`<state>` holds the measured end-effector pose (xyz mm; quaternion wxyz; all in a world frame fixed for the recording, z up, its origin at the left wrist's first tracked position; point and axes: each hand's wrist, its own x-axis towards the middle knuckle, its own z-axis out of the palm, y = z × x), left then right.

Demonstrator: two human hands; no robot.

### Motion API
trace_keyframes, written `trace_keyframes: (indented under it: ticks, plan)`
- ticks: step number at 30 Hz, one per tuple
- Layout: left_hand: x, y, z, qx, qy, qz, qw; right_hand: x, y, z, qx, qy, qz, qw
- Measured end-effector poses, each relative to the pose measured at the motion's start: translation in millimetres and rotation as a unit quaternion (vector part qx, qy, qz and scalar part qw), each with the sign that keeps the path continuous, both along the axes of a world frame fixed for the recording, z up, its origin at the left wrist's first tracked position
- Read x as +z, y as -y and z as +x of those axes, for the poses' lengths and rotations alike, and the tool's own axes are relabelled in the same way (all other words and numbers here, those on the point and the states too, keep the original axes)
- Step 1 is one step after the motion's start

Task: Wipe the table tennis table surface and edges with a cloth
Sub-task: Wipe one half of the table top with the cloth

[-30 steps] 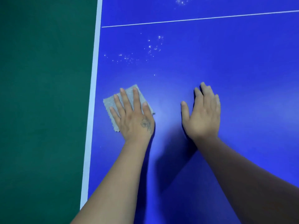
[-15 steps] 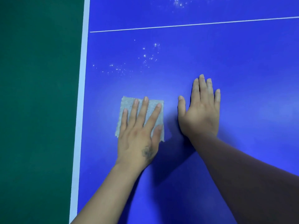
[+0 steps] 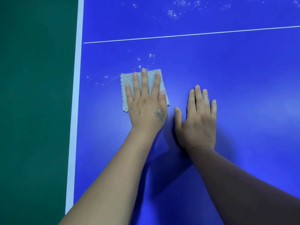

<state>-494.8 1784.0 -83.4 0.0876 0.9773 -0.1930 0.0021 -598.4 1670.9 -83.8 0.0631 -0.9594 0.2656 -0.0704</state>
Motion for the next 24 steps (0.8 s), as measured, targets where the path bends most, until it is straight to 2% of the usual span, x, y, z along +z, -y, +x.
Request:
trace_keyframes:
  ticks: [4,6,11,17,20,24]
  plan:
    - [1.6,-18.7,-28.4,-0.100,-0.004,0.000,0.995,-0.5,-0.8,0.2,0.002,-0.005,0.008,1.000]
    - [3.3,-37.4,-39.0,-0.103,-0.018,-0.003,0.995,-1.6,-0.5,0.0,0.001,-0.005,0.008,1.000]
    - [4.4,-58.4,-30.0,0.005,-0.027,0.010,1.000,-2.0,-1.3,-0.9,-0.007,0.001,0.012,1.000]
    - [4.2,-3.4,56.9,0.123,-0.039,-0.038,0.991,-4.3,-1.2,-0.3,-0.005,0.012,0.013,1.000]
    - [4.8,30.6,82.5,0.100,-0.044,-0.025,0.994,-4.2,-1.3,-1.2,-0.008,0.011,0.013,1.000]
    - [4.1,56.1,84.1,0.009,-0.048,-0.009,0.999,-4.7,-1.4,-1.3,-0.009,0.010,0.008,1.000]
